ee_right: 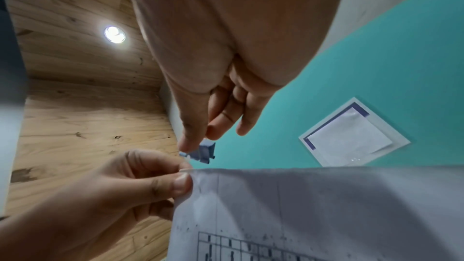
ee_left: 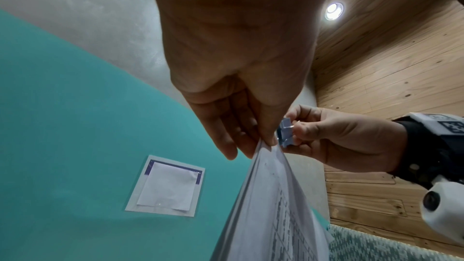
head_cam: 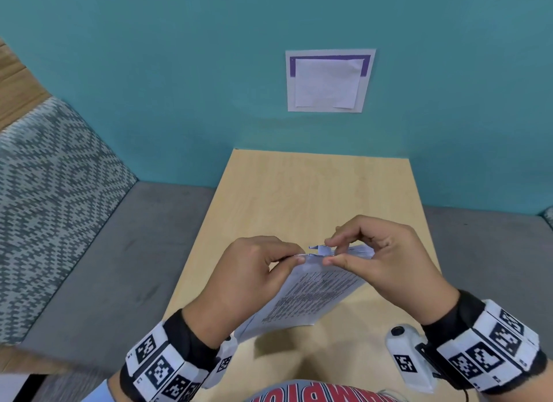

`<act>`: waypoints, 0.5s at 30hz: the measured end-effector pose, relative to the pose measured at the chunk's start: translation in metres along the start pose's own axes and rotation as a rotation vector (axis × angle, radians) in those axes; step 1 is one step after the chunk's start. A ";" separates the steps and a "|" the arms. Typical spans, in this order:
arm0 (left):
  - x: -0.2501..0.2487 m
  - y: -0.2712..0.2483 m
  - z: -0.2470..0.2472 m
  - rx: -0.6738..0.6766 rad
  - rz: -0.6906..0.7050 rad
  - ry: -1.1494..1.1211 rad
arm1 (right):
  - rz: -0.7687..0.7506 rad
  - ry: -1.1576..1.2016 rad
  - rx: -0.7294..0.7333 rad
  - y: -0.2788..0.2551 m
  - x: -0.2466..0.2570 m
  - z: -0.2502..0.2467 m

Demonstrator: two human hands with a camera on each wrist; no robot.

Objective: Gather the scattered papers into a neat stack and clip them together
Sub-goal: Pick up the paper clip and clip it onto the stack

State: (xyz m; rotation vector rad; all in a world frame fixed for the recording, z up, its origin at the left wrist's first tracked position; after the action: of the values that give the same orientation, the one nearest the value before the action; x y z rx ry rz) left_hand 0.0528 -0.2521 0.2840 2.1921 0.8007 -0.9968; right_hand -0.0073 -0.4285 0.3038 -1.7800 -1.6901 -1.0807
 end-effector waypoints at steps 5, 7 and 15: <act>-0.010 0.002 0.001 0.036 0.064 0.062 | -0.049 -0.061 0.015 -0.002 0.004 0.006; -0.015 0.002 0.000 0.043 0.102 0.082 | -0.067 -0.092 -0.004 -0.002 0.005 0.005; -0.026 -0.002 -0.002 0.050 0.191 0.208 | -0.141 -0.201 -0.005 0.000 0.008 0.006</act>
State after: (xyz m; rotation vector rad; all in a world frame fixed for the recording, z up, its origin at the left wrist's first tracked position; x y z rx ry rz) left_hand 0.0381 -0.2567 0.3057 2.3920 0.6479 -0.7107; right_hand -0.0064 -0.4188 0.3070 -1.8480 -1.9597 -0.9909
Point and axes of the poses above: each hand's wrist, its own y-axis towards the middle knuckle, its own z-axis out of the palm, x = y × z, the point moved 10 cm from there along y, towards the middle knuckle, and after that the axes turned 15 degrees about -y, right-handed, at the moved point
